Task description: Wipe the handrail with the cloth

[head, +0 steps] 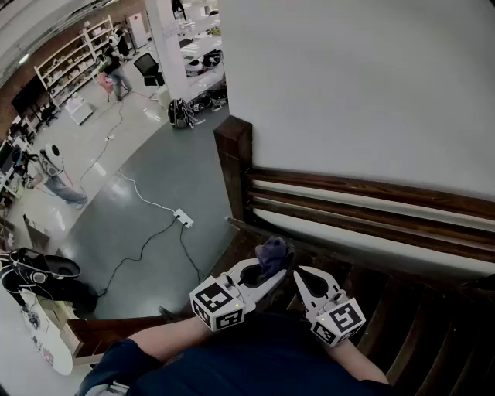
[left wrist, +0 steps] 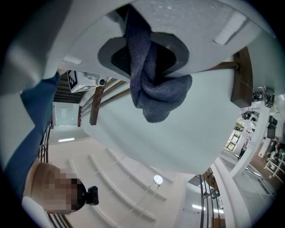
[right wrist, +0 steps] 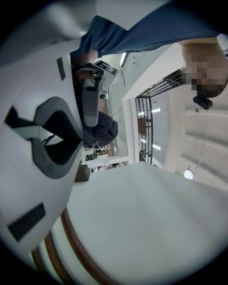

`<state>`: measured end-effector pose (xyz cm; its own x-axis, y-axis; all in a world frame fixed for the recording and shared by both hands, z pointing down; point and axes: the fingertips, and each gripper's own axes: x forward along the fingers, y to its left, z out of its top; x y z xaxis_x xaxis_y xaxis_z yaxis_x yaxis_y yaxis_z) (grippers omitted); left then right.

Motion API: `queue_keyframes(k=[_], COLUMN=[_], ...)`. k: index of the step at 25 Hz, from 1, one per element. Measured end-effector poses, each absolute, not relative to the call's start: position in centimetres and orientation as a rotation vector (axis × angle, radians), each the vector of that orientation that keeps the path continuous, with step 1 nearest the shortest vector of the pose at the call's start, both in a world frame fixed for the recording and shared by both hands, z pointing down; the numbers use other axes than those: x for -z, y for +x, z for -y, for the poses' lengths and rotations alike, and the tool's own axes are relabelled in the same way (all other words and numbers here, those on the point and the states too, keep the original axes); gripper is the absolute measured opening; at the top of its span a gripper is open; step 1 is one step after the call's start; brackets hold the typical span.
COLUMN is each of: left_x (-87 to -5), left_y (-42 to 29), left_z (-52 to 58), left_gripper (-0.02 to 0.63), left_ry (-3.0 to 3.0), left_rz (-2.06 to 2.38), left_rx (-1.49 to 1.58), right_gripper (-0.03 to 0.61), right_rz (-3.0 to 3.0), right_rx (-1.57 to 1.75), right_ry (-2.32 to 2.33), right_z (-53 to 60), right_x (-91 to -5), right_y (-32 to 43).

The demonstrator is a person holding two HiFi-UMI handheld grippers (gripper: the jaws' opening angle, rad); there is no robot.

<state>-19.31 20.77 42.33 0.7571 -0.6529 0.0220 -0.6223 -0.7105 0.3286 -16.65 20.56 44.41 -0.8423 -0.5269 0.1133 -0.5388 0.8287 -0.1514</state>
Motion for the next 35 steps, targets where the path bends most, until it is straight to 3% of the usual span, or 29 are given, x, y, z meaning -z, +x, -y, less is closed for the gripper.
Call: queue_keyframes(k=[18,35], left_x=[-43.0,-43.3], left_y=[-17.8,-3.4], left_z=[-16.8,11.7], left_gripper=[0.077,0.078], left_ry=[2.607,2.515], left_rz=[0.966,0.962], left_rx=[0.126,0.003], right_gripper=[0.008,0.008], right_rz=[2.938,2.94], right_rx=[-0.326,-0.481], right_ry=[0.911,1.016], right_z=[-16.9,12.0], right_x=[-45.0,-43.9], right_y=[-14.4,0.9])
